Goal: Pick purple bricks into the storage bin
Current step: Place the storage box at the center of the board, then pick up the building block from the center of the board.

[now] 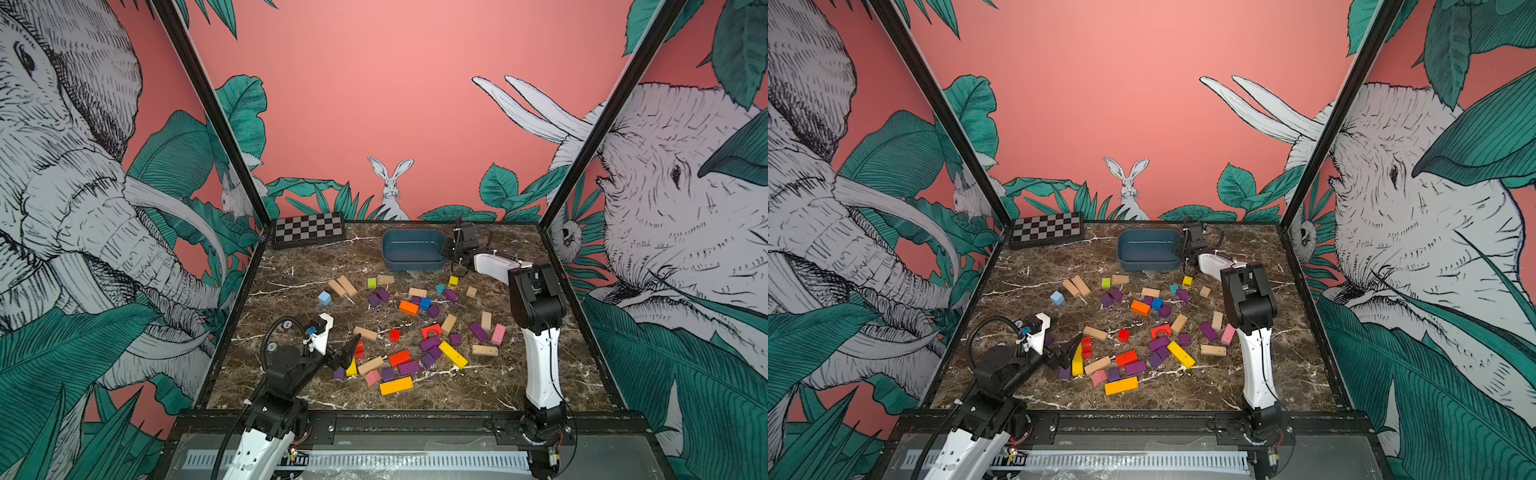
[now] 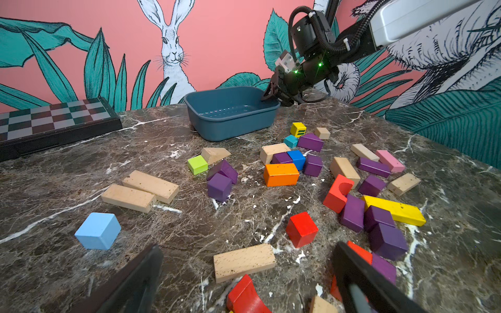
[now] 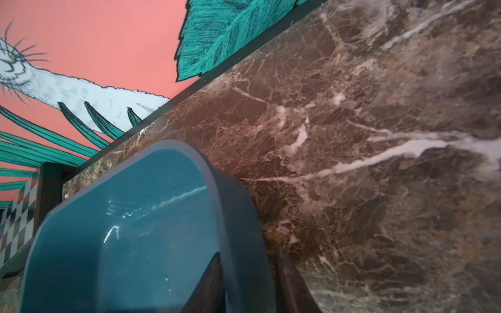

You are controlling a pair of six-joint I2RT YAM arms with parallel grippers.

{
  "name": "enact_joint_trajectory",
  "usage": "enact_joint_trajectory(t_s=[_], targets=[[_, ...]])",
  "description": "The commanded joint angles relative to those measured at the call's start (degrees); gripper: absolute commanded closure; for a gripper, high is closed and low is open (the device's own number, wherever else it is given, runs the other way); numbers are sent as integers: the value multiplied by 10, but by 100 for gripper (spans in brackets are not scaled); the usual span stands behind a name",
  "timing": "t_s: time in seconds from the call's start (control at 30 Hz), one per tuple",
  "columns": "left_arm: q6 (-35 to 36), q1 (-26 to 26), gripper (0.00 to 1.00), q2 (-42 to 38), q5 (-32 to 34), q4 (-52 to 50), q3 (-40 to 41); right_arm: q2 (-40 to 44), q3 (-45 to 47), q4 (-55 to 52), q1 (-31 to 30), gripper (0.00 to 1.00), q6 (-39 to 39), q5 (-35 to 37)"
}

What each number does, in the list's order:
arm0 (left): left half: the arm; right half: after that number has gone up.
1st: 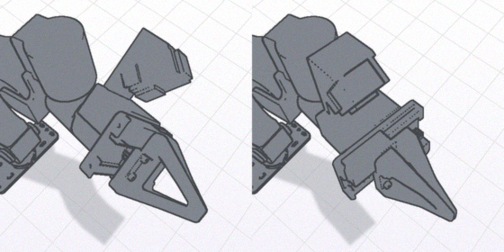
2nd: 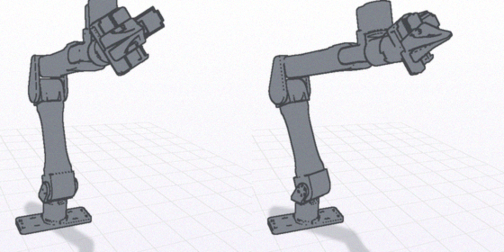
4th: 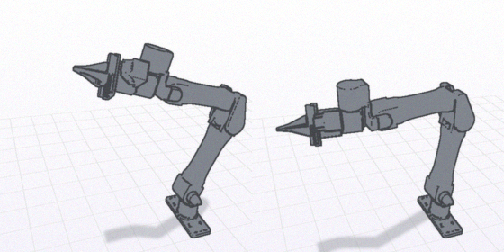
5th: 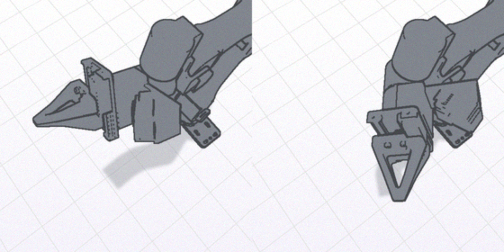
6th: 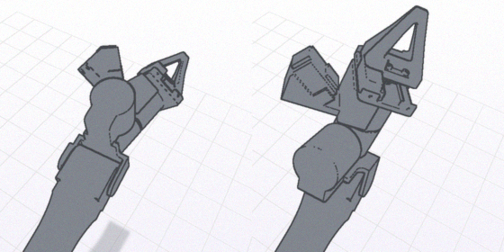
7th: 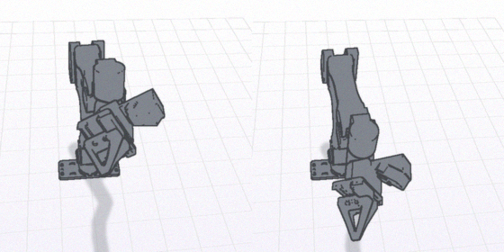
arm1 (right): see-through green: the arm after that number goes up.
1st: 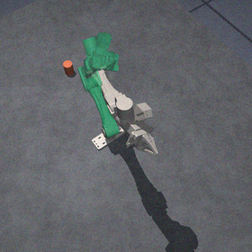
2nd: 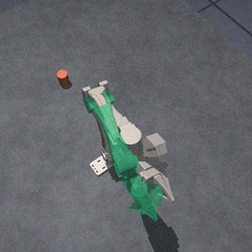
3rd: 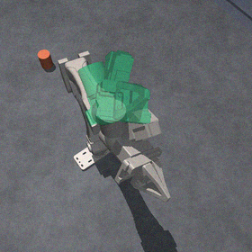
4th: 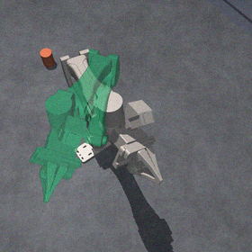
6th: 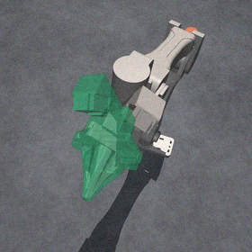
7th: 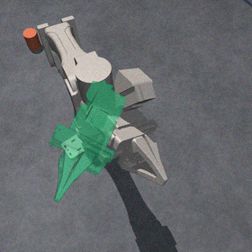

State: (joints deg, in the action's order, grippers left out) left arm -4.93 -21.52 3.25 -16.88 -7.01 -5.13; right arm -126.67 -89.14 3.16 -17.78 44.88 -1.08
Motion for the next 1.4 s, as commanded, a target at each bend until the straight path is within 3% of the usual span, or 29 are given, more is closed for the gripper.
enact_joint_trajectory(t_s=[0.0, 0.23, 0.4, 0.57, 0.77, 0.9, 1.07, 1.37], targets=[[4, -3, 1, -5, 2, -7, 6, 33, 18, 27, -6, 58, 31, 19], [2, -3, 1, -11, 2, -13, 5, 53, 16, -18, -11, 44, 6, 66], [0, -3, 1, -23, -1, -19, 6, 100, 34, -38, -9, 38, -61, 82], [-3, -3, 1, -29, 2, -23, 6, 157, 31, -131, -14, 38, -160, 44], [-6, -3, 1, -30, 7, -24, 7, 254, 122, -211, -40, 39, -248, 57], [-8, -3, 1, -30, 14, -29, 5, 270, 169, -261, -67, 43, -294, 60], [-11, -2, 1, -29, 26, -28, 7, 272, 235, -234, -92, 49, -299, 68], [-12, -3, 1, -24, 39, -25, 7, 264, 294, -170, -96, 44, -304, 87]])
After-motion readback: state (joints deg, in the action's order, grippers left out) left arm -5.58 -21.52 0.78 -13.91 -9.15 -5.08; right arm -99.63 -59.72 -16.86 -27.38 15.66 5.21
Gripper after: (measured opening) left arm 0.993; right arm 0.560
